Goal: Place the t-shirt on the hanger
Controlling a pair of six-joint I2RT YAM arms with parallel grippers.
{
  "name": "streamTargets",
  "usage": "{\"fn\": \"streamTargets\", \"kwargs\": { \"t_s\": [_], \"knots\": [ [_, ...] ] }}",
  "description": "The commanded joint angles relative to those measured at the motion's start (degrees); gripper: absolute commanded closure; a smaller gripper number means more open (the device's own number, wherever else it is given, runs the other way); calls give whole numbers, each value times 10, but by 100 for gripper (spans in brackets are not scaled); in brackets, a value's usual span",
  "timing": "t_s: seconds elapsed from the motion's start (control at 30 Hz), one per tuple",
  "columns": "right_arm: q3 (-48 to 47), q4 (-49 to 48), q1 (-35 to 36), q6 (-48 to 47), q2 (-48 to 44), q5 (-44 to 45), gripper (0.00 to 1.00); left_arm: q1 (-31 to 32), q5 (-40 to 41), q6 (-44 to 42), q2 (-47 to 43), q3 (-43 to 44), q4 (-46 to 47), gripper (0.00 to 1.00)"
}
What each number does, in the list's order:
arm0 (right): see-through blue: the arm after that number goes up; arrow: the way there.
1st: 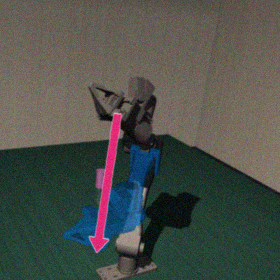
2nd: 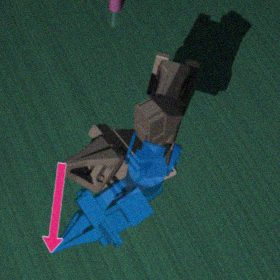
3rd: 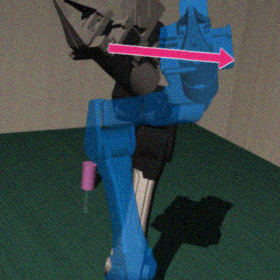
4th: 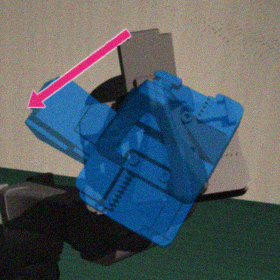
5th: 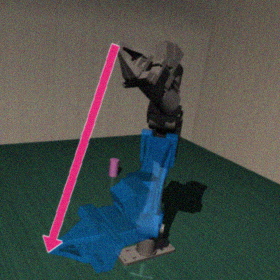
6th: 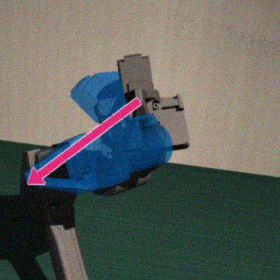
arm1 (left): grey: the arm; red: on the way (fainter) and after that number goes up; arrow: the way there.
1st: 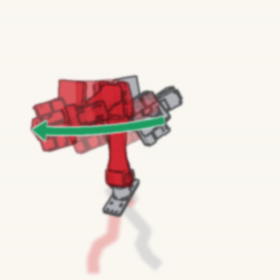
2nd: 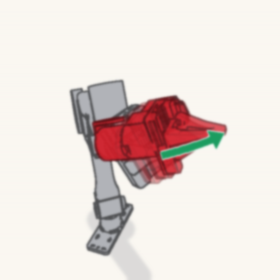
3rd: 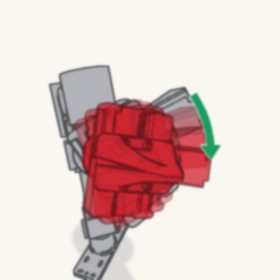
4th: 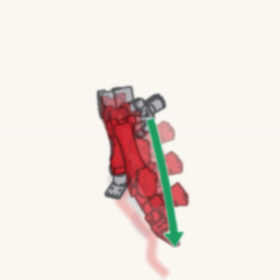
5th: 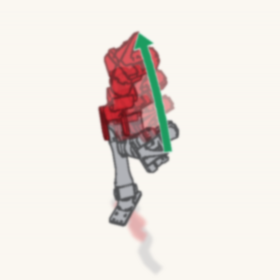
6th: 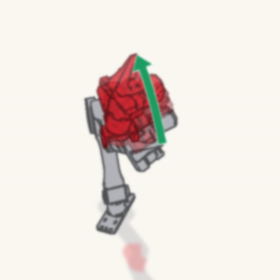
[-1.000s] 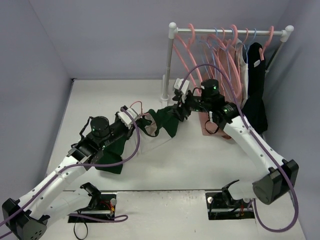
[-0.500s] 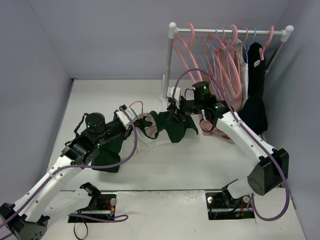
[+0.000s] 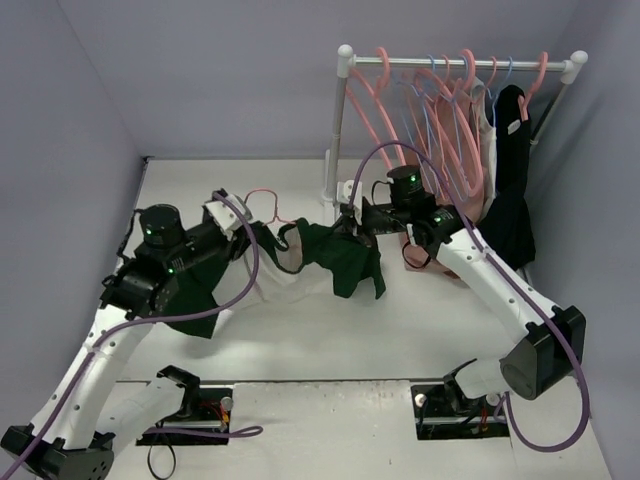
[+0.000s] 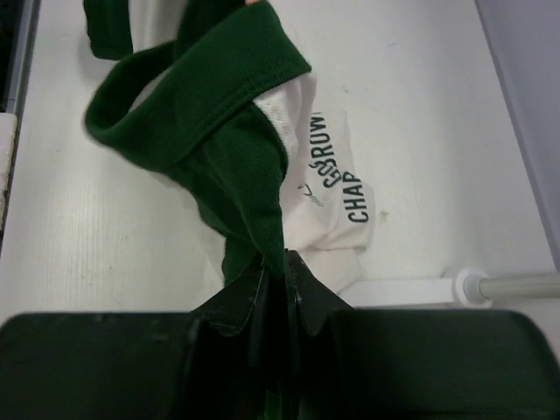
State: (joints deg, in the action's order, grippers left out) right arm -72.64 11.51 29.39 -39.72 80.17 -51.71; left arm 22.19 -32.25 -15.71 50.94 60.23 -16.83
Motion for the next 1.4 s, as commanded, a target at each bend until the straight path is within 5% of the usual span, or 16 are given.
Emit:
{"fn": "streamTargets", "kwargs": {
  "t_s": [0.0,0.13,0.57,0.93,1.07,1.23,1.37],
  "knots": [
    [-8,-21,-24,3,-42,-3,100,-59,-19,-7,2,80,15,55],
    [-25,-21,-24,4,-60,-2,100,-90,23,-2,10,102,0,45],
    [-157,-65,-25,70,-20,-22,100,-125,218,138,-35,152,29,43],
    [-373,-428,-32,393,40,141,100,-124,334,150,-52,256,-46,43],
    [-444,-444,-39,451,72,127,100,-124,332,143,-54,250,-48,43],
    [-458,-339,-55,444,92,41,100,-123,326,137,-55,235,-55,43],
    [-304,-333,-69,419,36,90,100,-123,322,141,-55,224,-55,43]
  ]
}}
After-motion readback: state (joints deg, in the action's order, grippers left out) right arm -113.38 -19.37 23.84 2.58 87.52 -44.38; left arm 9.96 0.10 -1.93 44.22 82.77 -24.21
